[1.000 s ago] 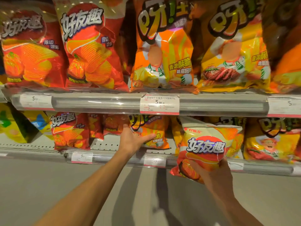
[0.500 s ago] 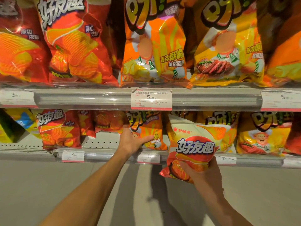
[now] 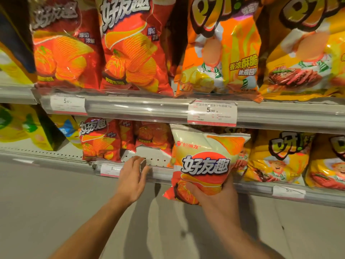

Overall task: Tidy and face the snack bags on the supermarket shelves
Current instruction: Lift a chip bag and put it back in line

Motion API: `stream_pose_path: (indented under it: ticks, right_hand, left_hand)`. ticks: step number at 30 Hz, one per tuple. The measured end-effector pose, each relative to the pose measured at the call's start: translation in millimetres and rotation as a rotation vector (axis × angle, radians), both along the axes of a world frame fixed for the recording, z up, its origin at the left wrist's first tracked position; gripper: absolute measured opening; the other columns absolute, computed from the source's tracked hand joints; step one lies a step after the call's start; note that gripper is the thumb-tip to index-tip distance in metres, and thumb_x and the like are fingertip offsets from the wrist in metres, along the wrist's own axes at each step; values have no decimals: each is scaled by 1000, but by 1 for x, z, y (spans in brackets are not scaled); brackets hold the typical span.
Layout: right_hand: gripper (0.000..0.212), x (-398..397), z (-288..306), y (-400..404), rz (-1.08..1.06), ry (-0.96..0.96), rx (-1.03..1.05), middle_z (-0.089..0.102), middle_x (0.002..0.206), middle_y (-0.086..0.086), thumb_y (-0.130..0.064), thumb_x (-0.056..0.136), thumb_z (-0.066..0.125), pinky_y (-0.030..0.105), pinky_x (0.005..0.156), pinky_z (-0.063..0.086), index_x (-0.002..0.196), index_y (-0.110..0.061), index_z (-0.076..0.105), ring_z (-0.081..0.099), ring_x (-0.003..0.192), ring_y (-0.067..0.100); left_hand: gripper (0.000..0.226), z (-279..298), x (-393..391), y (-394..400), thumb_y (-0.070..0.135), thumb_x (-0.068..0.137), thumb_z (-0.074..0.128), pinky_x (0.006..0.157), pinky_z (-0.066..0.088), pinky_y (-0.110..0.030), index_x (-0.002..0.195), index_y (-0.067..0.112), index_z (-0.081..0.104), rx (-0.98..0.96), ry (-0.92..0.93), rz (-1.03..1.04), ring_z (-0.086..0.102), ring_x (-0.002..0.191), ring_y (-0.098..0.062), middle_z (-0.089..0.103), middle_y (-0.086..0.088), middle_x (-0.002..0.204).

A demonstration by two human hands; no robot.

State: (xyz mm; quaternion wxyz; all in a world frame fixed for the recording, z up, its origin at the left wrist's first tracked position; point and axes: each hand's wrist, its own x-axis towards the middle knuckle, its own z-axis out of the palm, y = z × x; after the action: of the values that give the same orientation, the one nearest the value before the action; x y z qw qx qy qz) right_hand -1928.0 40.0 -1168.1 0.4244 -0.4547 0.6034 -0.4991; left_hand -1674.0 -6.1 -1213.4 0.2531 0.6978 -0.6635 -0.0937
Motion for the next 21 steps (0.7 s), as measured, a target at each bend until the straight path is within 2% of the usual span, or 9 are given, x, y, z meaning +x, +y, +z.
stream_pose_path:
  ticks: [2,4,6,9,11,15,21]
  right_hand:
    - [88,28,0,-2,45,22,-25,65,117,-20,-38,56,98,20,84,49,130,-39,51,64,107,2]
    - [87,59,1,-10,63,79,-53,62,120,-14,-46,54,96,27,89,48,125,-43,46,60,111,10]
    - [88,89,4,-26,51,129,-92,61,125,-5,-53,53,92,36,96,51,126,-39,45,59,115,19]
    - [92,126,6,-60,-35,180,-171,64,124,9,-53,57,94,46,97,51,129,-12,54,61,115,29]
    - [88,144,5,-84,-79,195,-158,63,120,14,-48,59,95,47,99,48,124,-3,56,59,116,32]
    - [97,172,-9,-113,-68,320,-28,59,127,19,-57,64,88,44,108,40,134,-2,48,51,126,36]
    - [117,192,-31,-123,-23,336,42,55,139,18,-61,61,88,43,112,40,149,-4,36,48,133,34]
  left_hand:
    - [74,-4,24,11,53,95,17,113,33,-48,142,5,47,91,-226,-31,43,132,-35,46,-16,143]
    - [74,-9,39,17,52,97,11,122,15,-47,154,8,26,213,-383,-43,24,147,-32,27,-12,159]
    - [68,-16,47,19,50,102,16,124,0,-43,159,13,7,260,-480,-56,5,153,-25,9,-6,166]
    - [72,-17,48,18,47,103,29,124,-5,-41,158,11,0,256,-487,-77,-3,154,-26,1,-8,166]
    - [76,-18,48,17,48,102,32,124,-5,-41,158,10,-3,247,-503,-91,-5,153,-27,-1,-9,166]
    - [79,-21,49,18,49,100,33,124,-8,-40,158,12,-5,245,-529,-89,-10,153,-26,-3,-8,166]
    - [81,-21,50,21,50,99,34,123,-10,-38,158,13,-8,245,-508,-89,-15,152,-24,-9,-7,166]
